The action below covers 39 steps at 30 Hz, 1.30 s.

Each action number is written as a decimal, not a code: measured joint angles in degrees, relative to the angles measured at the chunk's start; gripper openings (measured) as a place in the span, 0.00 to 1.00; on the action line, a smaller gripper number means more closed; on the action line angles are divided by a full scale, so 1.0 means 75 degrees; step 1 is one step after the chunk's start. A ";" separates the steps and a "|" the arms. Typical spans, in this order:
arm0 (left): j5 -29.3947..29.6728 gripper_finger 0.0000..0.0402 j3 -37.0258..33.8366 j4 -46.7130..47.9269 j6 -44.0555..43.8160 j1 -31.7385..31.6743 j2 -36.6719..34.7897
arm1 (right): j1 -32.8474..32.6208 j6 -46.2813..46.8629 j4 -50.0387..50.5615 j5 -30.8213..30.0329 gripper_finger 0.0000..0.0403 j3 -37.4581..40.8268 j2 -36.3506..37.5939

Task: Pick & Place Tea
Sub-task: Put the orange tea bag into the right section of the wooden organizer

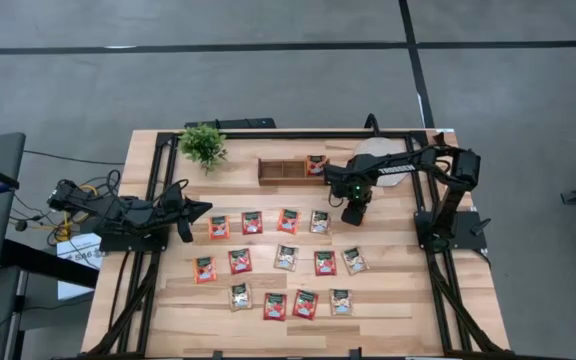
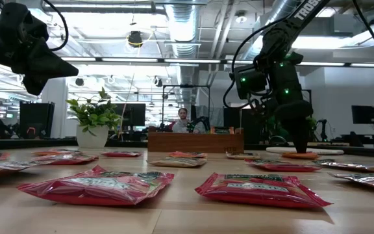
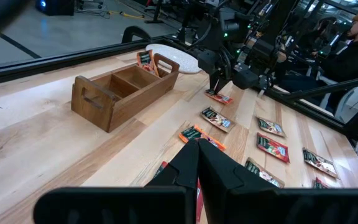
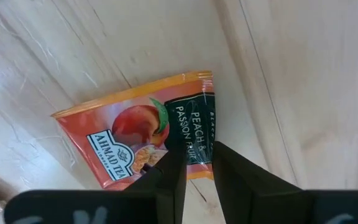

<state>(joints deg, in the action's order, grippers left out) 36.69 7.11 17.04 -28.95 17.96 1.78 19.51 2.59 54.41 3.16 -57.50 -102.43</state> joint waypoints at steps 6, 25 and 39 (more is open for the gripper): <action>0.0000 0.00 0.0003 0.0000 0.0000 0.0003 0.0000 | 0.0029 0.0006 0.0093 0.0003 0.16 -0.0002 0.0000; 0.0000 0.00 0.0003 0.0000 0.0000 0.0003 0.0000 | 0.0017 -0.0006 0.0896 -0.0012 0.00 -0.0754 0.0704; 0.0000 0.00 0.0001 0.0000 0.0000 0.0000 0.0000 | -0.0257 -0.0907 0.1816 -0.1174 0.00 -0.3365 0.1253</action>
<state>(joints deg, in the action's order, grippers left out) 36.69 7.12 17.04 -28.95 17.96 1.78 17.59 -4.21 68.03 -5.65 -82.74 -93.03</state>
